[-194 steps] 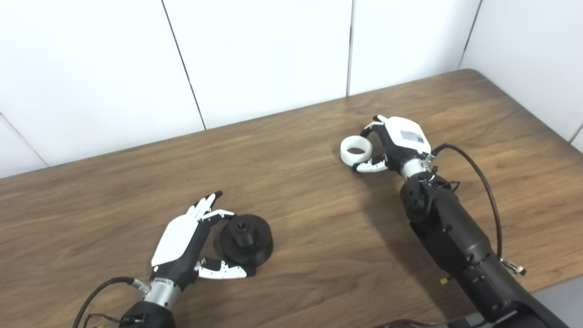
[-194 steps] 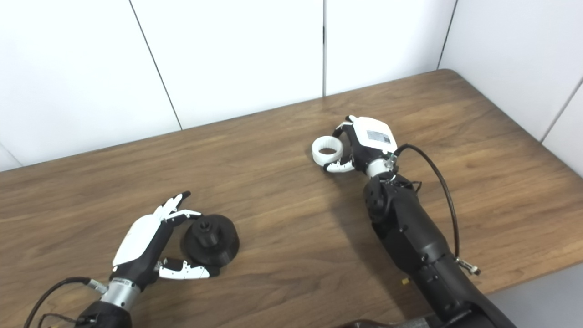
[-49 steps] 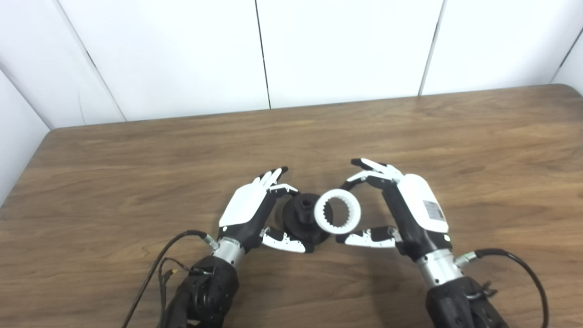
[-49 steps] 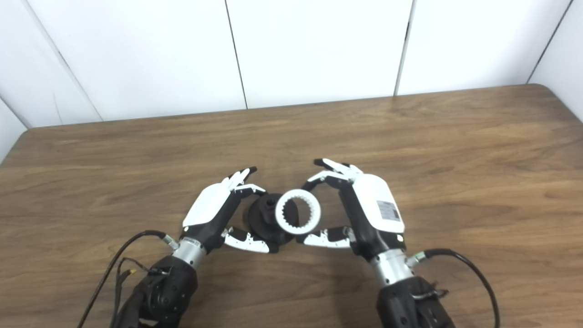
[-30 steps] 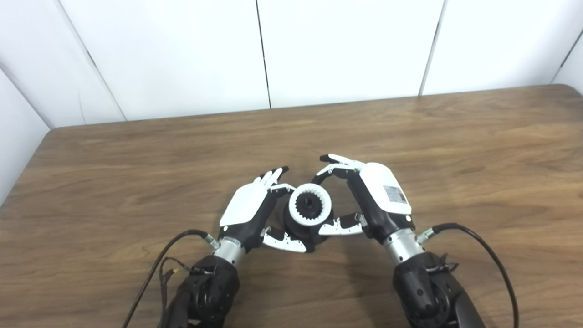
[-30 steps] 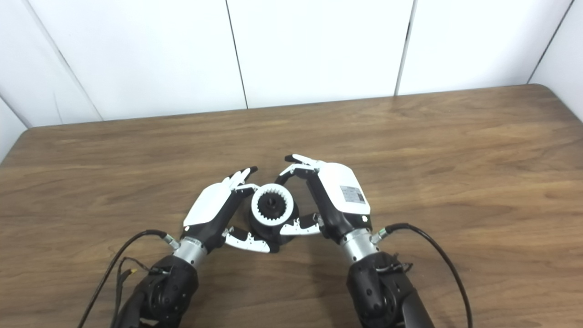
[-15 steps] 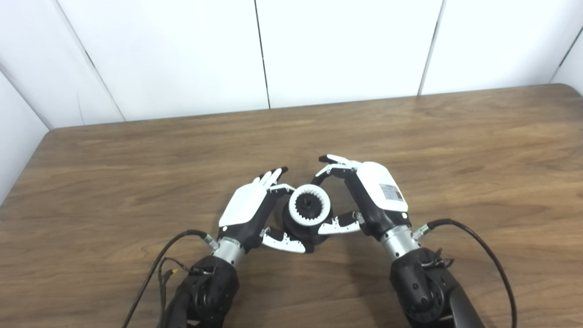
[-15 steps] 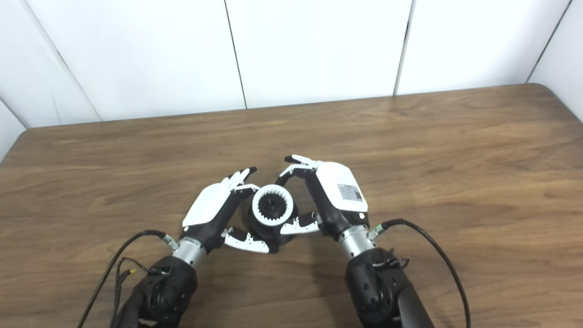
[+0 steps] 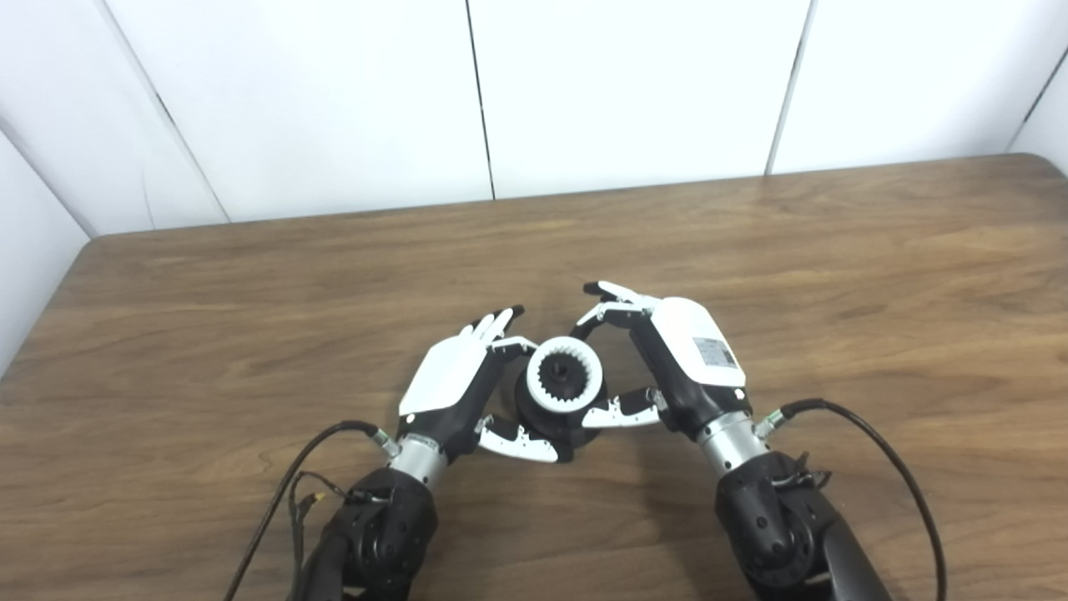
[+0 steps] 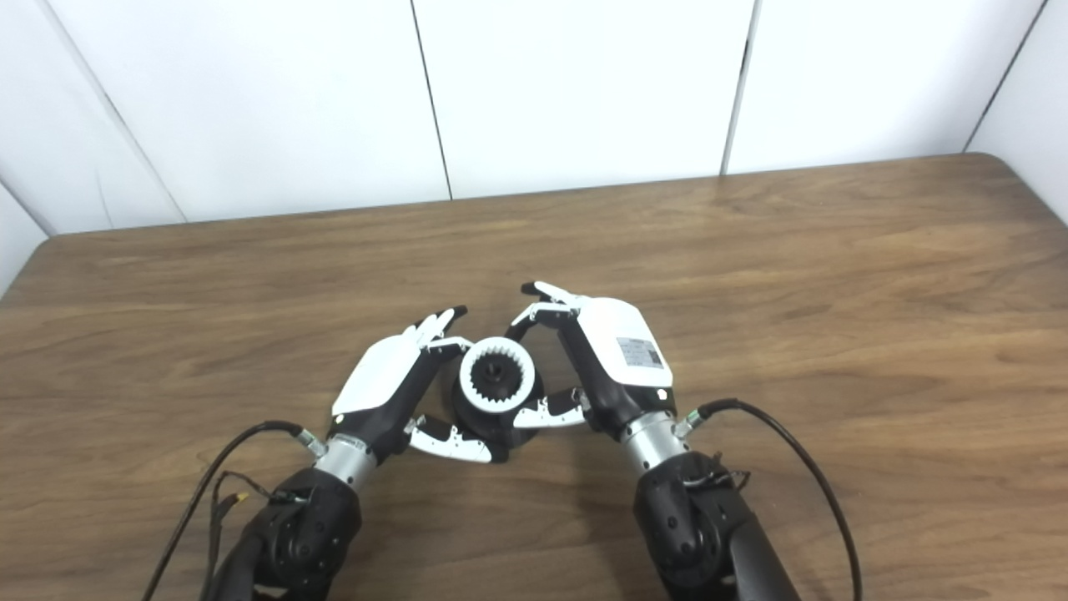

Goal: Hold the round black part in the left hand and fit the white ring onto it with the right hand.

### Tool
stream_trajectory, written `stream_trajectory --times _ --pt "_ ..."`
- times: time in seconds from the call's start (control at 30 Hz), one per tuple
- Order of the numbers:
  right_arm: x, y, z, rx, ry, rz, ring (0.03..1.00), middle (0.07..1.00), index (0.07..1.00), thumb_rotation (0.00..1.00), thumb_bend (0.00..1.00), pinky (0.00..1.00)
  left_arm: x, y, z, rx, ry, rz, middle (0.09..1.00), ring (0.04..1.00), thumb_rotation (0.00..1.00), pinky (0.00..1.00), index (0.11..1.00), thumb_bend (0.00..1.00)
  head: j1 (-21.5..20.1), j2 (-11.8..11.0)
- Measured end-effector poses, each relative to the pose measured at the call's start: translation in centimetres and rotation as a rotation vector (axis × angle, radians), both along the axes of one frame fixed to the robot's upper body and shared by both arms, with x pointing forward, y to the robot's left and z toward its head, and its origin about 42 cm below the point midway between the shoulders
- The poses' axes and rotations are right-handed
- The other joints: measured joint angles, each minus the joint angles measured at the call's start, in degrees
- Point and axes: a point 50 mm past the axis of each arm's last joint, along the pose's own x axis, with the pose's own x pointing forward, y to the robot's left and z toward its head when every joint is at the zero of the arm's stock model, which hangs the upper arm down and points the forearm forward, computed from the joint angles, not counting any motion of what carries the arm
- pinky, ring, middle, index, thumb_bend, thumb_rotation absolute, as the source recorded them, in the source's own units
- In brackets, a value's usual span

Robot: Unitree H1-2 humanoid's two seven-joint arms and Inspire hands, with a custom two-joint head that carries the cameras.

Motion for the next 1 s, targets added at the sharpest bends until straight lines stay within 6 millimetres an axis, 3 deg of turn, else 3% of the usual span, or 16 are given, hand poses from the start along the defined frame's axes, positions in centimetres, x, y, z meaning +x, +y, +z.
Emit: stream_trajectory --times 0.17,0.33,0.73,1.0 --pt "-0.07 -0.65 -0.73 -0.056 0.075 -0.007 0.891 0.938 0.887 0.46 0.93 0.83 0.0 0.02 0.01 -0.002 -0.001 0.0 1.0 1.0 0.29 1.0 0.608 0.89 0.0 0.09" --pt "-0.13 -0.7 -0.66 -0.069 0.106 -0.015 0.901 0.95 0.919 0.48 0.97 0.85 -0.02 -0.03 0.06 -0.002 0.001 -0.003 1.0 1.0 0.29 1.0 0.609 0.89 0.0 0.35" --pt "-0.24 -0.55 -0.68 -0.083 0.144 0.014 0.909 0.961 0.925 0.47 0.98 0.89 -0.22 -0.27 0.18 -0.003 0.009 -0.015 1.0 1.0 0.29 1.0 0.609 0.89 -0.09 0.62" --pt "-0.16 -0.81 -0.63 -0.077 0.144 0.0 0.882 0.933 0.861 0.45 0.94 0.85 -0.22 -0.29 0.18 -0.003 0.009 -0.015 1.0 1.0 0.29 1.0 0.612 0.89 -0.26 0.62"
